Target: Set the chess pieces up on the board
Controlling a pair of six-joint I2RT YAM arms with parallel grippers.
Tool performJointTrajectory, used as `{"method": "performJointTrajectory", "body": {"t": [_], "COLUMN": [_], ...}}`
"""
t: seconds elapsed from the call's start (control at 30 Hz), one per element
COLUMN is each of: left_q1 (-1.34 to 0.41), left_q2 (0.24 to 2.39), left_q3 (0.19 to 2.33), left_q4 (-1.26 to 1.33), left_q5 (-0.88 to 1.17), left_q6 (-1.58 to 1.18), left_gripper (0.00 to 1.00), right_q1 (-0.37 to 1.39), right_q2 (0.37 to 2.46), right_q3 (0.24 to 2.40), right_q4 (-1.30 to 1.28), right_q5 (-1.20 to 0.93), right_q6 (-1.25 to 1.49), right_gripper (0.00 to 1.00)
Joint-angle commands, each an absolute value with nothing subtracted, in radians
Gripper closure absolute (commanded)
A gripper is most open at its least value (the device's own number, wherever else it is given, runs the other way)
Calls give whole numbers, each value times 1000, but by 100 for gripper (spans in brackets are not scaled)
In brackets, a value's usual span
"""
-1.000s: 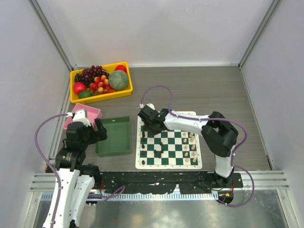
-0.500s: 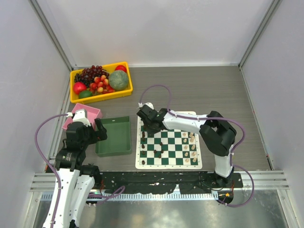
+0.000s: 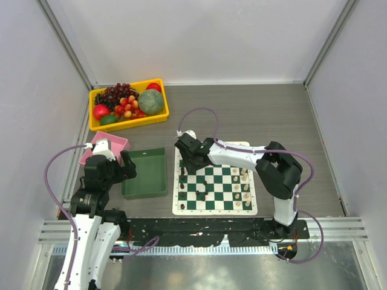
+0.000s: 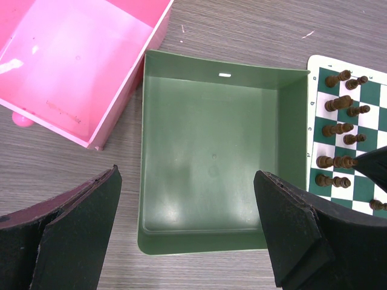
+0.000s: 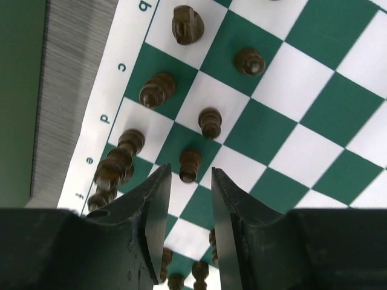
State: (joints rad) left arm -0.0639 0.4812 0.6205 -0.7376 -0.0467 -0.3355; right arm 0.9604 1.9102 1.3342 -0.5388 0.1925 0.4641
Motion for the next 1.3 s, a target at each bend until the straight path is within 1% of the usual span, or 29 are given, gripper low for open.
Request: {"method": "performJointTrajectory", "body": {"t": [0.0, 0.27, 0.6, 0.8, 1.17, 1.27], "left_q1": [-61, -61, -61, -61, -61, -61], "left_q2": [477, 477, 471, 471, 466, 468], "left_q3": [626, 626, 627, 627, 627, 626], "left_q4": [-709, -709, -709, -709, -709, -709], "left_q5": [-34, -31, -34, -31, -34, -32], "left_q6": [-336, -337, -337, -337, -337, -337], "left_gripper": [1, 1, 1, 1, 1, 1], "right_q1": [965, 965, 973, 976, 988, 985], "right_q2": [1773, 1652, 1644, 1666, 1690, 1700], "right_q3": [1310, 1171, 1086, 1085, 1080, 1078], "right_q4": [-538, -554, -549, -554, -568, -568], "right_q5": [216, 209, 166, 146, 144, 143], "right_q6": [465, 514, 545, 551, 558, 557], "right_gripper": [59, 56, 55, 61, 64, 66]}}
